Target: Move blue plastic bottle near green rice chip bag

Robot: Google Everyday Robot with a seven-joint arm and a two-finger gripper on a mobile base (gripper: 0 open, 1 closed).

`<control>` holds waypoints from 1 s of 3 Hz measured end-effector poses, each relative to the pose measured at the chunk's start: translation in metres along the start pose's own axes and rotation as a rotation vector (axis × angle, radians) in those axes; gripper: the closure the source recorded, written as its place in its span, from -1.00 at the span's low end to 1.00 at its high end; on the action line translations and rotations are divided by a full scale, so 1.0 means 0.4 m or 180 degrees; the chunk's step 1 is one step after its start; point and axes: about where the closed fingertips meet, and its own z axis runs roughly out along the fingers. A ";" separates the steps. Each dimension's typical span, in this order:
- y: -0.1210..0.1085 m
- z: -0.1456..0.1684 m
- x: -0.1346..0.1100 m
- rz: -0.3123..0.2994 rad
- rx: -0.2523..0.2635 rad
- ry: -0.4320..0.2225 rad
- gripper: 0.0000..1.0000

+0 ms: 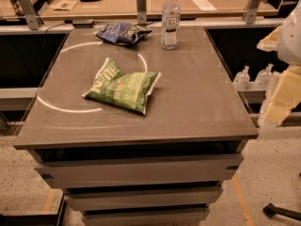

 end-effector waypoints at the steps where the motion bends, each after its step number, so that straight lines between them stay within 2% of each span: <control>1: 0.000 0.000 0.000 0.0000 0.0001 0.0000 -1.00; 2: -0.004 0.004 0.001 0.0003 -0.0135 -0.0237 -1.00; 3: -0.045 0.054 0.064 0.0219 -0.0340 -0.0795 -1.00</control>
Offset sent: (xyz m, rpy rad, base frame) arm 0.0042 -0.0043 -0.0052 0.2640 0.0952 0.0891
